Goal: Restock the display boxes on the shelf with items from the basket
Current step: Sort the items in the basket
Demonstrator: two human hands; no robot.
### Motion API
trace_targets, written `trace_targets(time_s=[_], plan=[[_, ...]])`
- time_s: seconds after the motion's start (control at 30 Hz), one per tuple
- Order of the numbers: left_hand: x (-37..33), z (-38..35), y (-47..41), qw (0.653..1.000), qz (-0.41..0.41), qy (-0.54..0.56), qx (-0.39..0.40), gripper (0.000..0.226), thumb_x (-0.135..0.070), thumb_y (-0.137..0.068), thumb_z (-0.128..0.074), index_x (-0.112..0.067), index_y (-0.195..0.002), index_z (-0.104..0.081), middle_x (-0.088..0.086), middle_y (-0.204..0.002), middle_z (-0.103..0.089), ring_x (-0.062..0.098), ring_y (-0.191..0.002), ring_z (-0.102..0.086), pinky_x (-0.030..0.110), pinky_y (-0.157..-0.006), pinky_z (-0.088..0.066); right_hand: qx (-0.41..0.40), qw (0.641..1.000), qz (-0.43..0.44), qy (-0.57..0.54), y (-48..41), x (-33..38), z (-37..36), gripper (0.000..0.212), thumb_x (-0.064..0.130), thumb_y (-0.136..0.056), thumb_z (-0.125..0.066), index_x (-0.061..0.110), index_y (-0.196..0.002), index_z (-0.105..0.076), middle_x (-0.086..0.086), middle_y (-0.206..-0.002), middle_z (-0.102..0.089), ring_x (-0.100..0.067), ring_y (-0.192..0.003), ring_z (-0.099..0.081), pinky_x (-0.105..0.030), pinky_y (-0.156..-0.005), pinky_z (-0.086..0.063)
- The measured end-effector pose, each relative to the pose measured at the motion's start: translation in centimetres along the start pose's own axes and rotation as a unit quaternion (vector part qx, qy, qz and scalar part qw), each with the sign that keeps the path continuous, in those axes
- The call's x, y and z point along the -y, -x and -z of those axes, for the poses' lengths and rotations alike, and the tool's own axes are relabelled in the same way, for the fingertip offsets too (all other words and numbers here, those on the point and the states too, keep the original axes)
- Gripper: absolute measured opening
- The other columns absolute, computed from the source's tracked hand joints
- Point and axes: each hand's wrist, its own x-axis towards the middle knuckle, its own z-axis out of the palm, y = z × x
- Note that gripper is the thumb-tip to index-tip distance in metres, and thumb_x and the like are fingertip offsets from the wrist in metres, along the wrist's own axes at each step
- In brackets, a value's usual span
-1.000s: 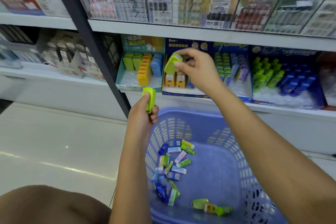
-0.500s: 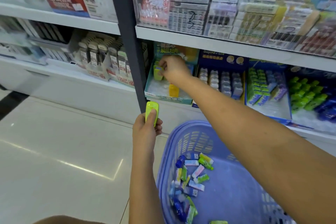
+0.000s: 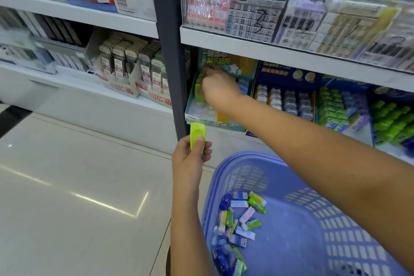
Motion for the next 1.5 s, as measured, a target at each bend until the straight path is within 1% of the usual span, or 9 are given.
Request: trace_targets(time_s=[0.17, 0.23, 0.4, 0.53, 0.63, 0.77, 1.0, 1.2, 1.5], plan=[[-0.1, -0.6, 0.1, 1.000, -0.025, -0.019, -0.004, 0.014, -0.024, -0.093, -0.057, -0.017, -0.105, -0.062, -0.002, -0.084, -0.065, 0.002, -0.073, -0.066, 0.024, -0.072, -0.053, 0.061, 0.997, 0.026, 0.030, 0.9, -0.7, 1.9, 0.041, 0.031, -0.096, -0.045, 0.012, -0.131, -0.053, -0.014, -0.141, -0.039, -0.033, -0.132, -0.029, -0.036, -0.108, -0.030], [-0.1, -0.6, 0.2, 0.999, -0.038, -0.025, -0.001, 0.011, -0.023, -0.093, -0.057, -0.020, -0.103, -0.062, -0.003, -0.082, -0.064, 0.001, -0.072, -0.066, 0.024, -0.074, -0.053, 0.051, 0.994, 0.022, -0.091, 3.2, -1.1, 3.3, 0.044, 0.033, -0.097, -0.046, 0.021, -0.139, -0.046, -0.015, -0.139, -0.043, -0.030, -0.129, -0.037, -0.032, -0.105, -0.032], [-1.8, -1.6, -0.5, 0.995, -0.099, -0.012, 0.023, 0.016, -0.021, -0.087, -0.066, -0.024, -0.102, -0.063, 0.000, -0.093, -0.070, 0.011, -0.080, -0.068, 0.017, -0.069, -0.053, 0.117, 0.930, 0.067, -0.341, 9.7, -1.5, 5.4, 0.028, 0.024, -0.087, -0.066, 0.025, -0.115, -0.067, 0.016, -0.099, -0.065, 0.003, -0.089, -0.060, -0.012, -0.081, -0.048], [-3.1, -3.0, -1.5, 0.990, -0.137, -0.034, 0.009, 0.024, -0.020, -0.089, -0.064, -0.020, -0.113, -0.059, 0.001, -0.107, -0.068, 0.010, -0.095, -0.066, 0.020, -0.080, -0.054, -0.016, 0.911, -0.011, -0.411, 8.8, -2.4, 5.7, 0.034, 0.014, -0.075, -0.077, 0.022, -0.106, -0.068, 0.010, -0.088, -0.063, -0.004, -0.075, -0.058, -0.014, -0.074, -0.050], [-2.7, -3.4, -2.7, 0.943, -0.177, -0.282, -0.008, 0.046, -0.026, -0.094, -0.055, -0.015, -0.138, -0.045, 0.000, -0.140, -0.049, 0.012, -0.130, -0.043, 0.022, -0.106, -0.034, -0.075, 0.925, -0.059, -0.367, 5.7, -2.8, 5.4, 0.032, 0.014, -0.075, -0.076, 0.017, -0.106, -0.067, 0.007, -0.088, -0.059, -0.005, -0.077, -0.052, -0.012, -0.070, -0.044], [-1.5, -3.7, -3.3, 0.869, -0.176, -0.460, 0.038, 0.052, -0.024, -0.096, -0.052, -0.007, -0.143, -0.038, 0.004, -0.153, -0.031, 0.016, -0.146, -0.009, 0.023, -0.114, -0.011, 0.007, 0.969, -0.060, -0.240, 2.0, -2.6, 4.2, 0.033, 0.010, -0.077, -0.075, 0.012, -0.108, -0.066, -0.001, -0.101, -0.061, -0.012, -0.090, -0.054, -0.023, -0.080, -0.045], [-1.0, -3.7, -3.9, 0.856, -0.197, -0.476, 0.033, 0.050, -0.025, -0.094, -0.054, -0.010, -0.140, -0.042, 0.002, -0.148, -0.038, 0.014, -0.146, -0.009, 0.024, -0.113, -0.015, 0.060, 0.996, -0.033, -0.057, 0.5, -1.9, 2.7, 0.029, 0.011, -0.076, -0.074, 0.015, -0.104, -0.066, -0.008, -0.114, -0.063, -0.026, -0.103, -0.059, -0.031, -0.087, -0.050], [-0.8, -3.4, -4.0, 0.857, -0.205, -0.471, 0.043, 0.049, -0.024, -0.094, -0.054, -0.010, -0.140, -0.042, 0.002, -0.147, -0.039, 0.014, -0.146, -0.009, 0.023, -0.114, -0.013, 0.027, 0.998, -0.044, -0.035, 1.0, -2.0, 1.9, 0.026, 0.012, -0.093, -0.051, 0.007, -0.115, -0.062, -0.016, -0.115, -0.059, -0.031, -0.109, -0.056, -0.028, -0.080, -0.042], [-0.5, -3.1, -4.3, 0.855, -0.212, -0.472, 0.044, 0.047, -0.025, -0.094, -0.054, -0.013, -0.139, -0.045, 0.000, -0.147, -0.040, 0.013, -0.145, -0.011, 0.024, -0.114, -0.015, 0.037, 0.998, -0.016, -0.058, 1.7, -3.0, 2.0, 0.029, 0.025, -0.091, -0.058, 0.005, -0.110, -0.068, -0.015, -0.119, -0.063, -0.029, -0.108, -0.057, -0.036, -0.090, -0.048]])
